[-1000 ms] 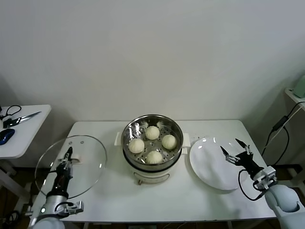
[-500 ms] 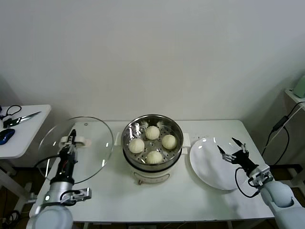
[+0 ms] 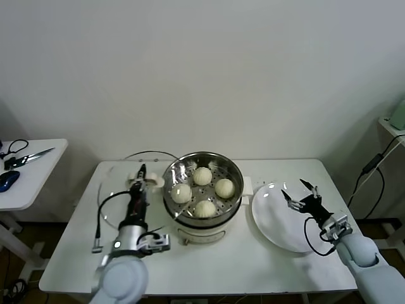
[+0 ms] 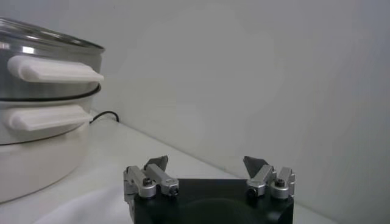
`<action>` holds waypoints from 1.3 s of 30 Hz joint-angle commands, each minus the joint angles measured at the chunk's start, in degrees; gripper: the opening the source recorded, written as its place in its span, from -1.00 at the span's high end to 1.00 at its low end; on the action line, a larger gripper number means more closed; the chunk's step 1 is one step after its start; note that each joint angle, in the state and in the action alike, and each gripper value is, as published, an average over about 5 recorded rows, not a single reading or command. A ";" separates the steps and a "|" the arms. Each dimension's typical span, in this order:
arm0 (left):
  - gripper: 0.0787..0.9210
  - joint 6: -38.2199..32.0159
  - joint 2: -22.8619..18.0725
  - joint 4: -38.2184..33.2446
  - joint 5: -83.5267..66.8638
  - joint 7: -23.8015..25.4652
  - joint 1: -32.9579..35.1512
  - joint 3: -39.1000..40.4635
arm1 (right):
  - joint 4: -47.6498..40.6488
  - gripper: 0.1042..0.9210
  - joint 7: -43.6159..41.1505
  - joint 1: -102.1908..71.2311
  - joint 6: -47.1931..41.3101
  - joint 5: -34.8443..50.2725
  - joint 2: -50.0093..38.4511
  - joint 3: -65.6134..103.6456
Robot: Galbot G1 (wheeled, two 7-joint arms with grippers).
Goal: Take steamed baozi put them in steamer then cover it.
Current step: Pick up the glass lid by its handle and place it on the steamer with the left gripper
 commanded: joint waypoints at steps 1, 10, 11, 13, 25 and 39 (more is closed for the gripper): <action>0.83 6.60 -10.04 6.05 8.56 10.24 -14.34 14.64 | -0.98 -0.76 0.10 0.96 0.19 -0.12 0.33 -0.05; 0.83 6.90 -16.17 13.99 9.48 10.05 -19.79 16.31 | -0.85 -0.76 -0.28 -0.78 0.71 -0.11 0.59 2.42; 0.83 6.90 -17.05 15.17 9.48 9.78 -20.03 16.14 | -0.82 -0.76 -0.35 -0.98 0.76 -0.10 0.58 2.73; 0.83 6.90 -18.66 17.44 9.46 9.14 -20.24 15.94 | -0.84 -0.76 -0.54 -1.38 0.85 -0.07 0.52 3.30; 0.83 6.90 -21.71 25.51 8.76 6.76 -20.85 16.04 | -1.68 -0.76 -1.49 -2.50 1.71 0.02 0.16 5.26; 0.83 6.90 -20.98 26.27 8.41 6.59 -19.23 13.99 | -2.05 -0.76 -1.95 -2.30 2.02 0.09 0.14 5.43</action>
